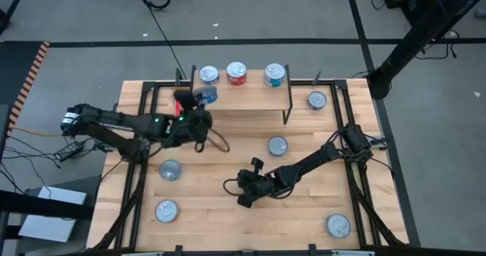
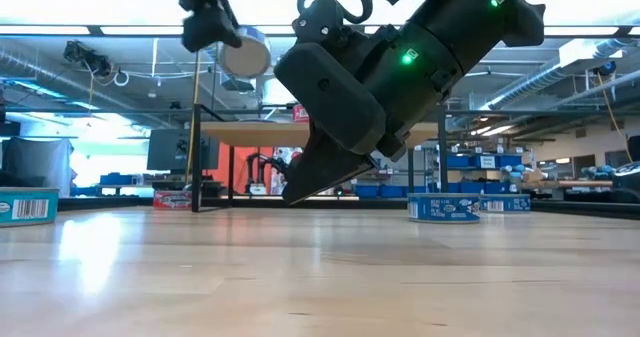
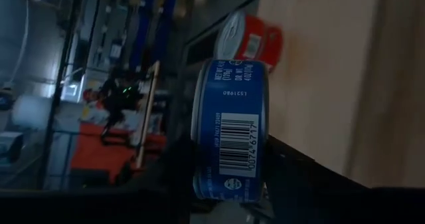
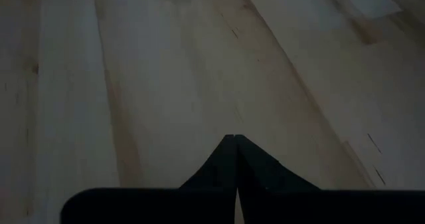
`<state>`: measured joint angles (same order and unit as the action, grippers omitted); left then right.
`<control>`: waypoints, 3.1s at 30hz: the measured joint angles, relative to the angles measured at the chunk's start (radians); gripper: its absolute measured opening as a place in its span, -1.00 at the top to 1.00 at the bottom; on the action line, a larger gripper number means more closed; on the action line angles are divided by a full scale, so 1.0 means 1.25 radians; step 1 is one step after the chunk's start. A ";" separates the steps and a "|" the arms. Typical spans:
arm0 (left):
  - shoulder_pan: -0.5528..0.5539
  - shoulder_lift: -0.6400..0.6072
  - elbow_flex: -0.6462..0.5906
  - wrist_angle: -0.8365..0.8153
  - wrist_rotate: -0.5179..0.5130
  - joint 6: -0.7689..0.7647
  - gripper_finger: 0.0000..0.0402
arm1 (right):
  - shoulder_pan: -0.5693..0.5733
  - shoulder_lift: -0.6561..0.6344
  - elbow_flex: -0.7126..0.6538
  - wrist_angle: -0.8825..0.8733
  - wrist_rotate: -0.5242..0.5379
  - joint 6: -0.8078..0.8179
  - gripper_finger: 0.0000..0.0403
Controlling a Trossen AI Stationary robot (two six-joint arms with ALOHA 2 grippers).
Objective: Stack canned seafood by type on shelf
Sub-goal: Stack the blue tuna can on top of the blue tuna can on the shelf
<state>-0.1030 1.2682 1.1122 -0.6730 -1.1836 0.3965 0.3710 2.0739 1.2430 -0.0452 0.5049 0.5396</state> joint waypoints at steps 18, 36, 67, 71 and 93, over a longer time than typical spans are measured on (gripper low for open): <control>0.304 0.097 -0.001 0.266 0.170 0.294 0.25 | 0.001 0.000 0.000 -0.005 0.000 -0.013 0.94; 0.403 0.150 -0.001 0.308 0.199 0.354 0.25 | 0.001 0.000 0.000 -0.003 0.000 -0.014 0.94; 0.407 0.150 -0.001 0.241 0.288 0.326 -0.18 | 0.001 0.000 0.000 -0.002 0.000 -0.015 0.94; 0.407 0.150 -0.001 0.241 0.292 0.326 -0.19 | 0.001 0.000 0.000 -0.002 0.000 -0.015 0.94; 0.437 0.150 -0.001 0.222 0.298 0.303 -0.19 | 0.001 0.000 0.000 -0.001 0.000 -0.014 0.94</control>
<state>0.4435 1.4559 1.1114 -0.3959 -0.8116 0.7747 0.3726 2.0743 1.2430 -0.0467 0.5045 0.5220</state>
